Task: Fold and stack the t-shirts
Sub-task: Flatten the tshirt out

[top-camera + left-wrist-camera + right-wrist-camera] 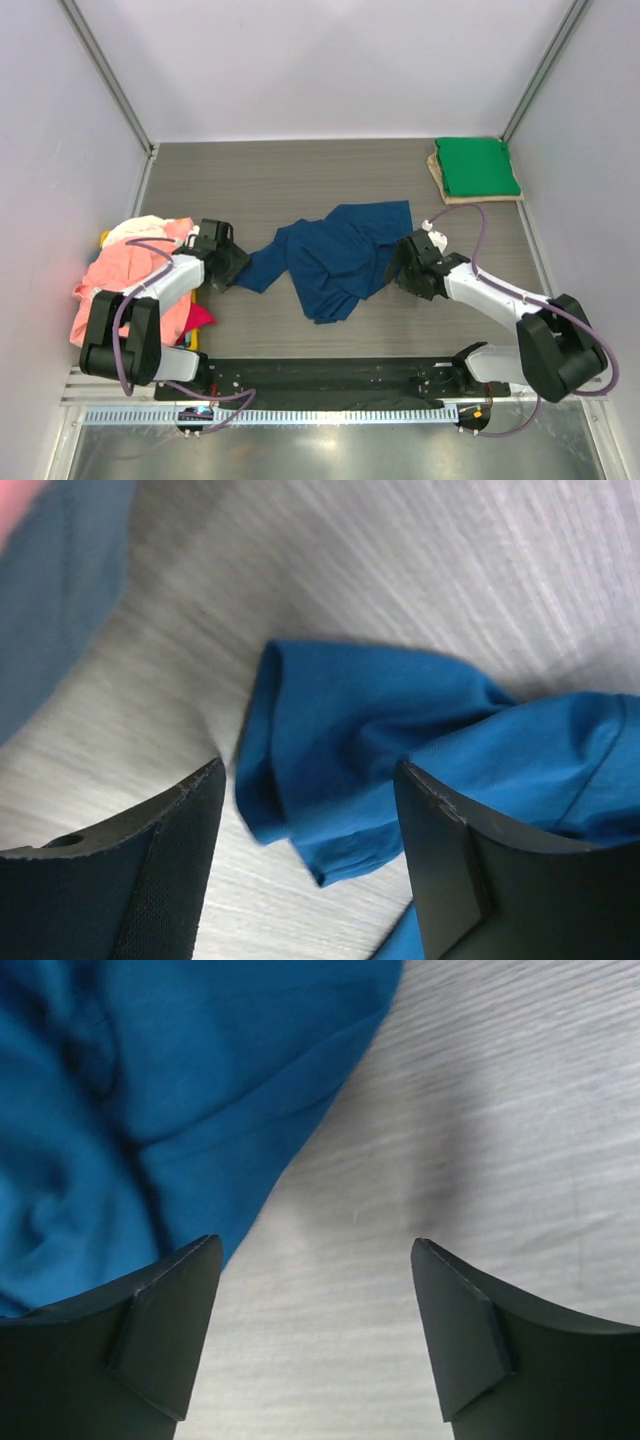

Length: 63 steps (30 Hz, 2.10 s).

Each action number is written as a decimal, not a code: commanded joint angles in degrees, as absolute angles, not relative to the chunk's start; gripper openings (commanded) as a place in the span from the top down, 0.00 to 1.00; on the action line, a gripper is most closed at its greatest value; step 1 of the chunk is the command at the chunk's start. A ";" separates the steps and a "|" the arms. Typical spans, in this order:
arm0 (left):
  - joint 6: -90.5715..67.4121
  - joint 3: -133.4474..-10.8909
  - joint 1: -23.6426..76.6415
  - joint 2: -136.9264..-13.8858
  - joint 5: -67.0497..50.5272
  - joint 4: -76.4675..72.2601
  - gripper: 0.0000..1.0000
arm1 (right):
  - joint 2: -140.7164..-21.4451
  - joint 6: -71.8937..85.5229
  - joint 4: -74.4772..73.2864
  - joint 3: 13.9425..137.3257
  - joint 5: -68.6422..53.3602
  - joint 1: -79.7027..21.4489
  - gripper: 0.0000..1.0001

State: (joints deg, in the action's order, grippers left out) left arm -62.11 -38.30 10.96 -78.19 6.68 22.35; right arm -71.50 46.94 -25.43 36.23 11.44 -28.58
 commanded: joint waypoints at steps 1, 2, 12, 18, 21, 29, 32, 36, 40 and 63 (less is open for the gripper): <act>-63.37 -37.00 10.72 -80.50 6.15 16.97 0.32 | -74.70 47.02 -18.02 36.03 8.09 -26.63 0.19; -63.28 -36.83 10.72 -80.68 5.98 16.18 0.38 | -76.62 46.93 -16.36 36.21 7.74 -26.54 0.20; -60.47 -37.70 10.72 -79.46 4.57 12.48 1.00 | -83.14 45.36 -9.32 37.35 5.01 -26.28 0.65; -56.61 -43.32 10.72 -66.75 8.25 23.80 1.00 | -79.02 43.51 -19.22 41.91 9.90 -25.31 0.99; -54.59 -48.94 10.72 -59.62 11.59 31.45 1.00 | -72.53 42.72 -31.79 47.36 14.49 -25.31 0.99; -49.84 -61.77 10.72 -50.10 15.12 46.04 1.00 | -55.91 41.57 -53.85 59.14 16.00 -25.31 0.99; -47.82 -64.93 10.72 -51.58 14.85 47.02 1.00 | -62.27 39.47 -54.76 64.41 14.15 -25.23 0.99; -46.06 -69.25 10.64 -57.91 15.47 49.48 1.00 | -78.86 34.46 -54.06 78.87 13.63 -19.18 0.99; -46.23 -66.46 10.64 -57.49 13.19 47.91 1.00 | -93.58 31.48 -52.91 86.65 12.04 -10.30 0.69; -45.44 -49.66 10.72 -50.01 7.29 44.12 1.00 | -62.39 62.66 -31.65 33.93 6.85 -49.83 0.27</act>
